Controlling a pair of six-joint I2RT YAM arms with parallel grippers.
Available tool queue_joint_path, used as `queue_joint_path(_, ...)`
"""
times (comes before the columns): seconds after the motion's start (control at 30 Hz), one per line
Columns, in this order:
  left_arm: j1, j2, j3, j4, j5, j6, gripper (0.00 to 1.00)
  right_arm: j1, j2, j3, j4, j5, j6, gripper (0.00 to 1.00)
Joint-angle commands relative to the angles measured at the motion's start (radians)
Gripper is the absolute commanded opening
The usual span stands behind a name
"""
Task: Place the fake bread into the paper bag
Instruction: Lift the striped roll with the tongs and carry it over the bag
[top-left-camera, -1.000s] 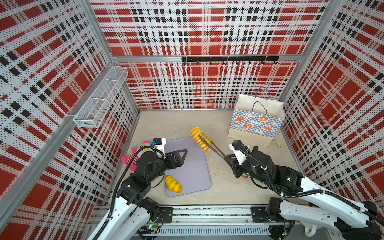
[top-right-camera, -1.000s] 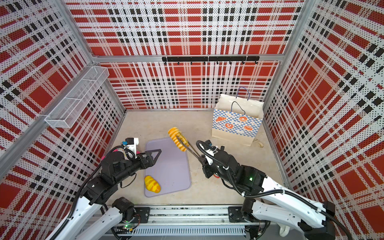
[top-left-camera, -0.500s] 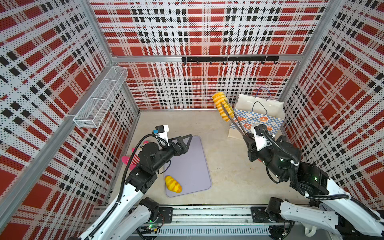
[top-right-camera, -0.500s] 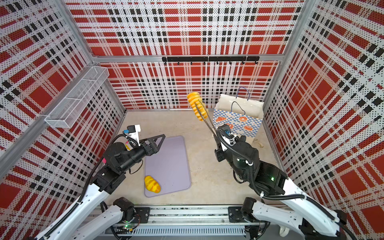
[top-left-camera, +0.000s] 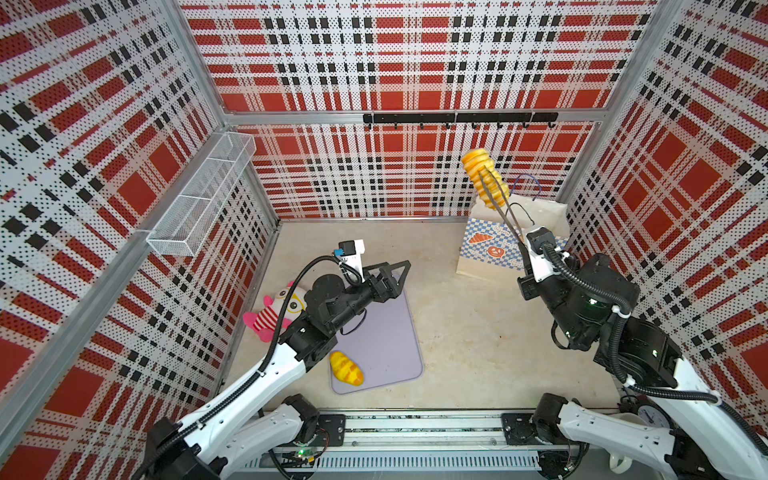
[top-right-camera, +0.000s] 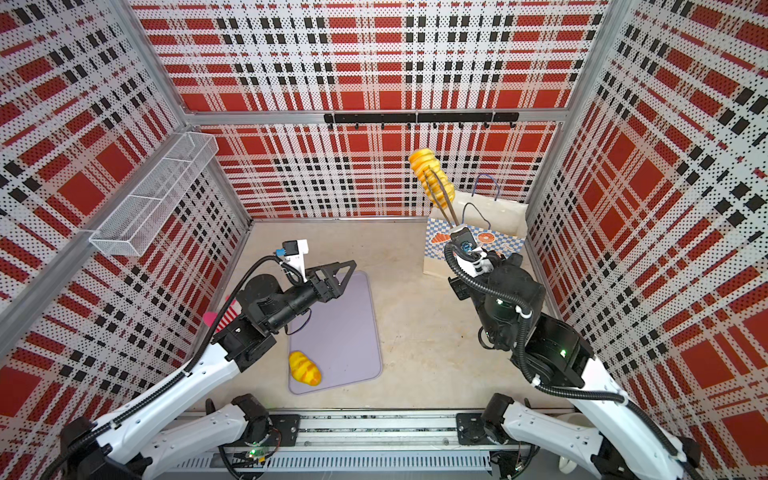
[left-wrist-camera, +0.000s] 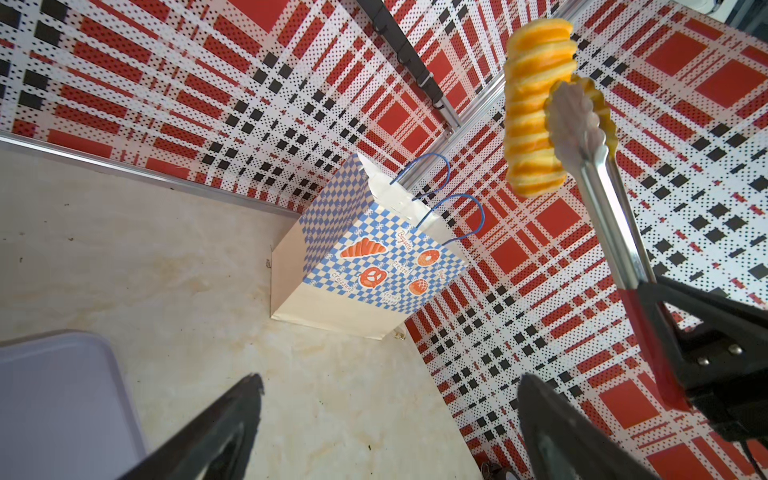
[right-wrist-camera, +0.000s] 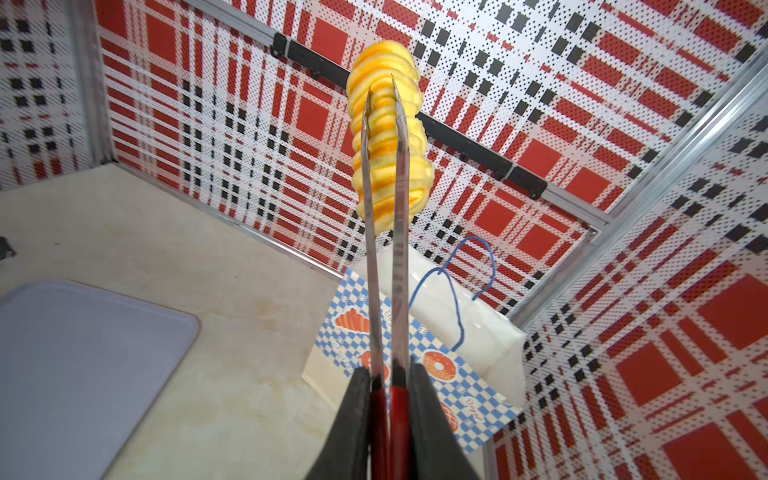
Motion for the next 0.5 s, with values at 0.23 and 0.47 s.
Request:
queue_joint_path(0.23, -0.046, 0.065, 0.034, 0.132, 0.028, 0.09, 0.98, -0.268, 0.103, 0.144, -0.023, -0.161, -0.231, 0.12)
queue_joint_path(0.47, -0.062, 0.077, 0.045, 0.148, 0.06, 0.109, 0.98, -0.491, 0.22, 0.239, -0.095, -0.322, -0.313, 0.12)
